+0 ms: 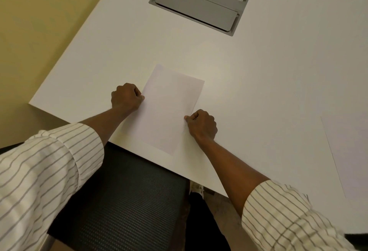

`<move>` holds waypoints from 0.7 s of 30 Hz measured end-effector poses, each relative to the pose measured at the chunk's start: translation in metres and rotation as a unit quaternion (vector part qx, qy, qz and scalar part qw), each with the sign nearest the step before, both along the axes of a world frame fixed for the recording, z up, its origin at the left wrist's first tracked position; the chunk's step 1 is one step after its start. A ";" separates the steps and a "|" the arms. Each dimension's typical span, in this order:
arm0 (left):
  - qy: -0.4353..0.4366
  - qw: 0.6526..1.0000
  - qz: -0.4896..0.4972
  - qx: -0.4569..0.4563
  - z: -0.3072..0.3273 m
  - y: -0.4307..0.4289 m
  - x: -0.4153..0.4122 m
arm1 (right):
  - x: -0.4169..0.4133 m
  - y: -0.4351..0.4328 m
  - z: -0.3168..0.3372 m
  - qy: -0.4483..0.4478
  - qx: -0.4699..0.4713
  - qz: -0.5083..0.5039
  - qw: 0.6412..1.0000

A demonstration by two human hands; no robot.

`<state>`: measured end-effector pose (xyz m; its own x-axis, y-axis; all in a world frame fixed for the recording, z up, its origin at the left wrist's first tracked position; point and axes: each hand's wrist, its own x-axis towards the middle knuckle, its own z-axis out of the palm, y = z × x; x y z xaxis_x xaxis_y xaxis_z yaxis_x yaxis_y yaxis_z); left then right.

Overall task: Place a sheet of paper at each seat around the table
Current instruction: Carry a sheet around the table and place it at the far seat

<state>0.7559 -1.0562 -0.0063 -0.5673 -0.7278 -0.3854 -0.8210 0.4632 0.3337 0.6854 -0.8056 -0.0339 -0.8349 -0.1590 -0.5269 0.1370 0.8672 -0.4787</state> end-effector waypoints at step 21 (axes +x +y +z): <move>-0.054 0.997 0.000 -0.046 0.000 0.003 -0.007 | -0.003 0.010 -0.005 -0.012 -0.016 -0.006 1.000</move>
